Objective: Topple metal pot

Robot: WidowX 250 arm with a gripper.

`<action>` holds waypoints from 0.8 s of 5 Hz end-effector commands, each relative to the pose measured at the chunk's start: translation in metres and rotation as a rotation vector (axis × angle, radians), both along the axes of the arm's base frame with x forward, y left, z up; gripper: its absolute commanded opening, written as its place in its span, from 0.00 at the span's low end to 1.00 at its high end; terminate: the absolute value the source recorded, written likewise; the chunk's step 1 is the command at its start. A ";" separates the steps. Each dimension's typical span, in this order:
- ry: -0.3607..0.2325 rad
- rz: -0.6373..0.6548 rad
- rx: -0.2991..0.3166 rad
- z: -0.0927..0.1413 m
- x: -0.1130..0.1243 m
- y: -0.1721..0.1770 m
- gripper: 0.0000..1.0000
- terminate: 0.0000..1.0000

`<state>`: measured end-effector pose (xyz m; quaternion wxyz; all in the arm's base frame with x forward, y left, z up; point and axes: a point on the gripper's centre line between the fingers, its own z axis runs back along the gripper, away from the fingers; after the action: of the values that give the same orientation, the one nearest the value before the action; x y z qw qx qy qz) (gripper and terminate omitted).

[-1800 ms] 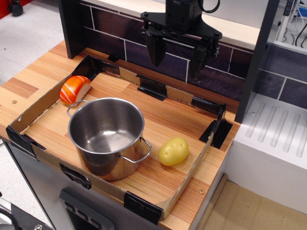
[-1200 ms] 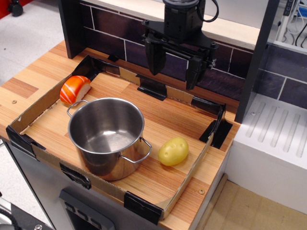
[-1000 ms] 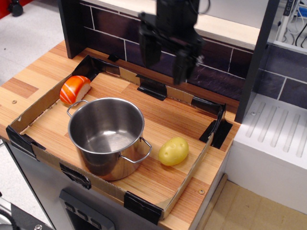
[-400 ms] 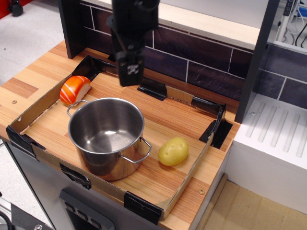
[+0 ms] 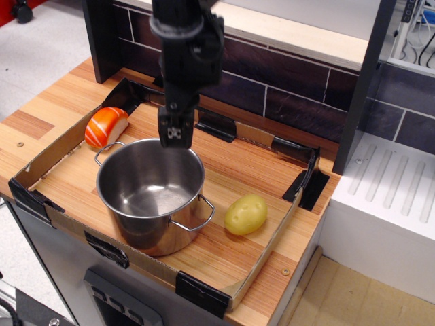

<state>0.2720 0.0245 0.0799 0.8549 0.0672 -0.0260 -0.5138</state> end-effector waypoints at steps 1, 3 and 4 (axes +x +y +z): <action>0.055 -0.135 0.029 -0.017 0.007 -0.003 1.00 0.00; 0.081 -0.201 0.031 -0.019 0.003 0.000 0.00 0.00; 0.101 -0.217 0.034 -0.019 0.003 0.003 0.00 0.00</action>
<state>0.2631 0.0245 0.0514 0.7933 0.0411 0.0337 -0.6065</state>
